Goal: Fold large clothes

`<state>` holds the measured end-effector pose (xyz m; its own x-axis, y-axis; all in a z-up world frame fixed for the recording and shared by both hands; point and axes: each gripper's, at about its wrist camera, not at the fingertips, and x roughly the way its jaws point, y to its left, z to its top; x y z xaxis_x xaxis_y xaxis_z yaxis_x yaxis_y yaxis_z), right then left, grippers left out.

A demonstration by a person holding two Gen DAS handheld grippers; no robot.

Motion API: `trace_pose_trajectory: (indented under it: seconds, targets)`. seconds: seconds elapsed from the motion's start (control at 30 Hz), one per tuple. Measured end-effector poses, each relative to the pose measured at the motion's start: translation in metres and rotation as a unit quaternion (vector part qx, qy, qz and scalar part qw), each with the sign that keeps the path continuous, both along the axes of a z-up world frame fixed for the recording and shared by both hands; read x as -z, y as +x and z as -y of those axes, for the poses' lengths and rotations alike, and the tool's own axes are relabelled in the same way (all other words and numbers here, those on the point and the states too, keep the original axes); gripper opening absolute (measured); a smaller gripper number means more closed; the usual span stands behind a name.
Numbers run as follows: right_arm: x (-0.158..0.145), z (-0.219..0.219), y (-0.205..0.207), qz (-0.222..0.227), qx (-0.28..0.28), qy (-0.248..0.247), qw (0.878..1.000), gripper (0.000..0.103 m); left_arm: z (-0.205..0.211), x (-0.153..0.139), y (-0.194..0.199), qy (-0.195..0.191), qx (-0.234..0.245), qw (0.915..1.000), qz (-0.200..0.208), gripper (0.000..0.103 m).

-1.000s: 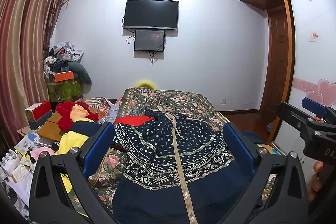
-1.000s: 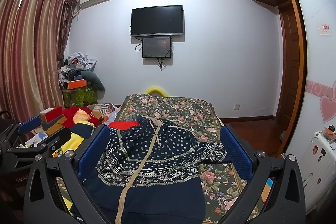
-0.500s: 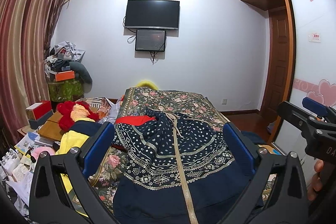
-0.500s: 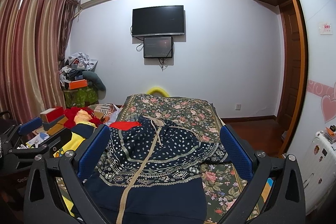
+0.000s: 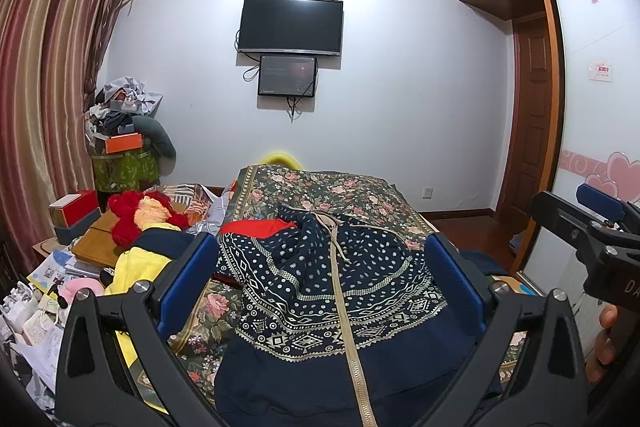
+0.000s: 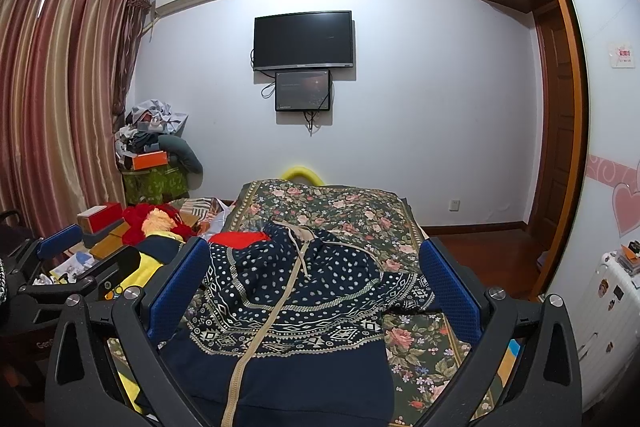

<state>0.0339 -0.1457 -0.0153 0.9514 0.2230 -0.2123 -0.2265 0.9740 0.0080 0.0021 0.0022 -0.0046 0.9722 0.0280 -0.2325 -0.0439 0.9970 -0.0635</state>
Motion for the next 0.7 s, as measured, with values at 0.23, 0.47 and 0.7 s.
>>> trace_pose_trajectory:
  seconds: [0.23, 0.47, 0.7]
  targets:
    - [0.0002, -0.0004, 0.0001, 0.000, 0.000, 0.000, 1.000, 0.103, -0.0011, 0.0000, -0.0006, 0.001, 0.000, 1.0000, -0.001, 0.103]
    - [0.0003, -0.0007, 0.0002, 0.000, 0.000, 0.000, 1.000, 0.103, -0.0008, 0.0005, -0.0003, 0.003, -0.002, 1.0000, -0.002, 0.103]
    - [0.0009, -0.0021, -0.0008, 0.000, 0.000, -0.001, 1.000, 0.103, -0.0013, 0.0009, -0.0005, 0.003, -0.002, 1.0000, -0.003, 0.103]
